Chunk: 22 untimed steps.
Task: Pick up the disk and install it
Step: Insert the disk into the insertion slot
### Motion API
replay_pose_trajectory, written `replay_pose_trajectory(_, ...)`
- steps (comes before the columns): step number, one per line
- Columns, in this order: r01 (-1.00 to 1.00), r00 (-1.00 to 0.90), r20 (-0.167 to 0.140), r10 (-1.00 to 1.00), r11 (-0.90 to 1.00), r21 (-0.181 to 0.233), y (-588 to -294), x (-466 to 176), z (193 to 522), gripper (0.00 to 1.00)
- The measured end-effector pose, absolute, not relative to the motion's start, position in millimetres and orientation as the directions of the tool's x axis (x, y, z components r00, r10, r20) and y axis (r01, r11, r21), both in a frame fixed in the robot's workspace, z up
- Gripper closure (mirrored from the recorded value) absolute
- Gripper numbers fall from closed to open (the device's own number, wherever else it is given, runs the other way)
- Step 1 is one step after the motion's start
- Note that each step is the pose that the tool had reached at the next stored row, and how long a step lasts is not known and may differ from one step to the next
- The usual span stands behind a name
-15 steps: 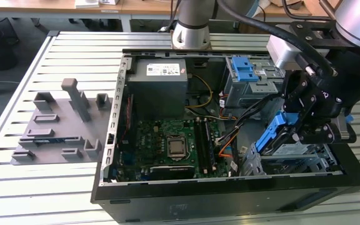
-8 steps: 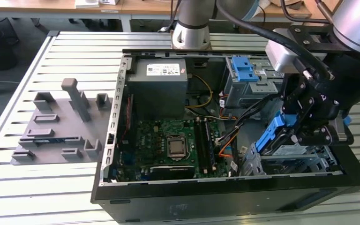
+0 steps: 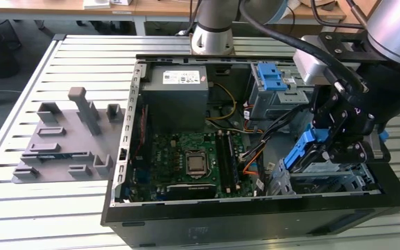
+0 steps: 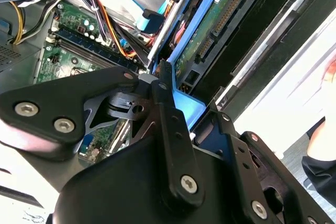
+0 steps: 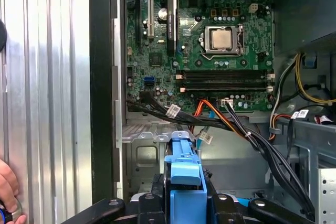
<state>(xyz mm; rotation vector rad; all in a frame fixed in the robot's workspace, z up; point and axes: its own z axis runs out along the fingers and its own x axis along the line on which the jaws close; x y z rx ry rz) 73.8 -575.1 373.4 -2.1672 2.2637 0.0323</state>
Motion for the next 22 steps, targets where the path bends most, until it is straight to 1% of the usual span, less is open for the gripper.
replay_pose_trajectory(22, -0.999, -0.044, -0.019, -0.999, 0.044, 0.010, -576.1, 73.8, 360.3, 0.64)
